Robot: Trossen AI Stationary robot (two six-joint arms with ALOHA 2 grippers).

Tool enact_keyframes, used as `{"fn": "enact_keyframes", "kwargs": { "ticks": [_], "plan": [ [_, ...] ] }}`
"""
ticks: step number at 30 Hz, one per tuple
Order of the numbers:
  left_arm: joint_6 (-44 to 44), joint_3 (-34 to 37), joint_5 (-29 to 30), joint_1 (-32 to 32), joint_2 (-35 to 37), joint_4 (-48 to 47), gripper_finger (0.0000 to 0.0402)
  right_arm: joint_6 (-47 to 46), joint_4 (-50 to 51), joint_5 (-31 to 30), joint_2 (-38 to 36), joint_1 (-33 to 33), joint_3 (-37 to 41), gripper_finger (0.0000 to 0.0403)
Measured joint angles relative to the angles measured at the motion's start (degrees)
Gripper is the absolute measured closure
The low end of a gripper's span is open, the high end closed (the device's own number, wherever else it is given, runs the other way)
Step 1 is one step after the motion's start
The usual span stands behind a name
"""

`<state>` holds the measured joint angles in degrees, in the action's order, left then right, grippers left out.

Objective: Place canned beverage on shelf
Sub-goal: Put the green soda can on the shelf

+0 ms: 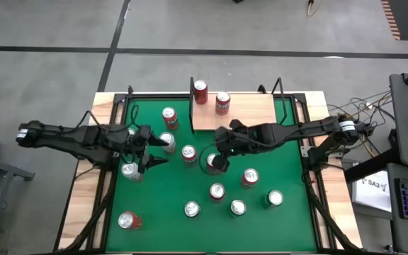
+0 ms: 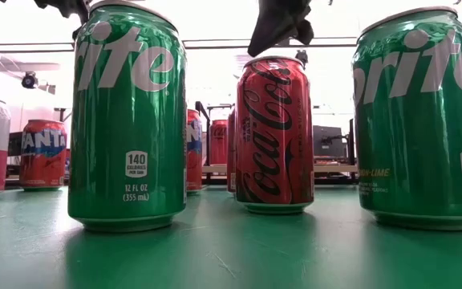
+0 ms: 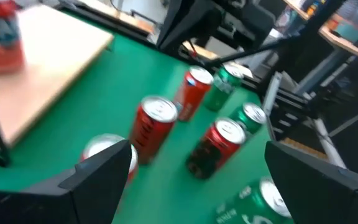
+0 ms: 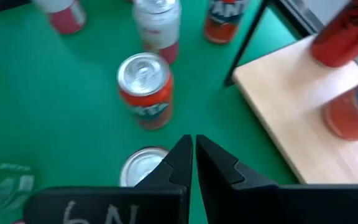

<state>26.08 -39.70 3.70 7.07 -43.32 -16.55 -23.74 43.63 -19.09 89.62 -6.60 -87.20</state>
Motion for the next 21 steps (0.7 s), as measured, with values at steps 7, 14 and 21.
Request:
{"fn": "enact_keyframes", "kwargs": {
  "ticks": [7,14,21],
  "plan": [
    [0.7,0.0,0.1,3.9,-3.0,0.6,0.0048,1.1,1.0,2.7,0.0,-4.7,0.0,0.039],
    [0.2,0.0,0.1,4.5,-5.8,2.5,0.0048,-0.8,0.8,3.1,0.0,-7.0,0.0,0.039],
    [0.6,-0.1,0.4,6.8,-7.7,3.7,0.0049,-2.7,1.9,6.0,-0.3,-9.0,0.0,0.039]
  ]
}}
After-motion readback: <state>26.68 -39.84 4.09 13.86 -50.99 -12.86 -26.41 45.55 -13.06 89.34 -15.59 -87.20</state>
